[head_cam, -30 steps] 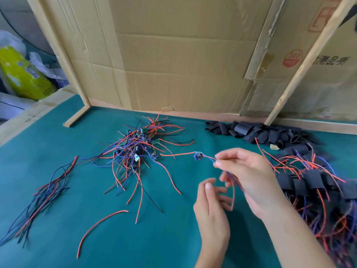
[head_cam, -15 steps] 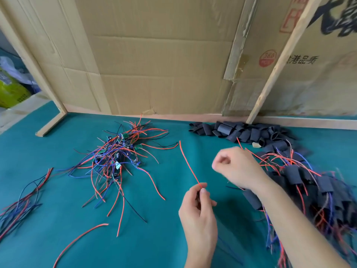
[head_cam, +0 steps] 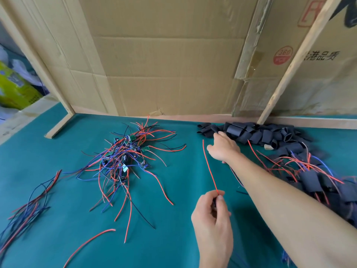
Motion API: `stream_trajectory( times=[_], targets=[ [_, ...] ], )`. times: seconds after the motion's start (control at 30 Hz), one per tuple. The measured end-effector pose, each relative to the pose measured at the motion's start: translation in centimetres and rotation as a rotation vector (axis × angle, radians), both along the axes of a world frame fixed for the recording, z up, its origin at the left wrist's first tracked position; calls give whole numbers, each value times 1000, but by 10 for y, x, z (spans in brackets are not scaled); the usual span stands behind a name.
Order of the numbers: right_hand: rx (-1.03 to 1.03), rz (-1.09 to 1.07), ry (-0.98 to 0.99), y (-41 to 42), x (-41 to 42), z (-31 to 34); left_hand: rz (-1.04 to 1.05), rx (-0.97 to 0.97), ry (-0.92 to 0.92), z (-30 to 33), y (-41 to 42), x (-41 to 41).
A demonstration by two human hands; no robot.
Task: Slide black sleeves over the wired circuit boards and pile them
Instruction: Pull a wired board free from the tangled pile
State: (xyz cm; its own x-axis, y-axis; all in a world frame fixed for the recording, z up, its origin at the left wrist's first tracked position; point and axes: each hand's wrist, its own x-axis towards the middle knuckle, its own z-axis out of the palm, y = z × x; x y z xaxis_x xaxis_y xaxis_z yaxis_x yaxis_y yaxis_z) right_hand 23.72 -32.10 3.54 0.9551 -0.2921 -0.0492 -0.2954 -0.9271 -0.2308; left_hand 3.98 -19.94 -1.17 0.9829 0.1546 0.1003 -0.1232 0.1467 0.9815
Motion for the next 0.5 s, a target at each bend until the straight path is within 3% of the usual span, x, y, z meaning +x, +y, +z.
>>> stream_trajectory(
  times=[0.1, 0.23, 0.33, 0.5],
  targets=[
    [104, -100, -236, 4, -25, 7, 9, -3, 17, 2, 1, 0],
    [397, -118, -551, 10, -94, 14, 27, -27, 40, 6, 0, -2],
    [569, -114, -627, 10, -145, 12, 60, -61, 41, 9, 1, -4],
    [623, 57, -553, 6, -174, 8, 8, -28, 20, 14, 1, -6]
  ],
)
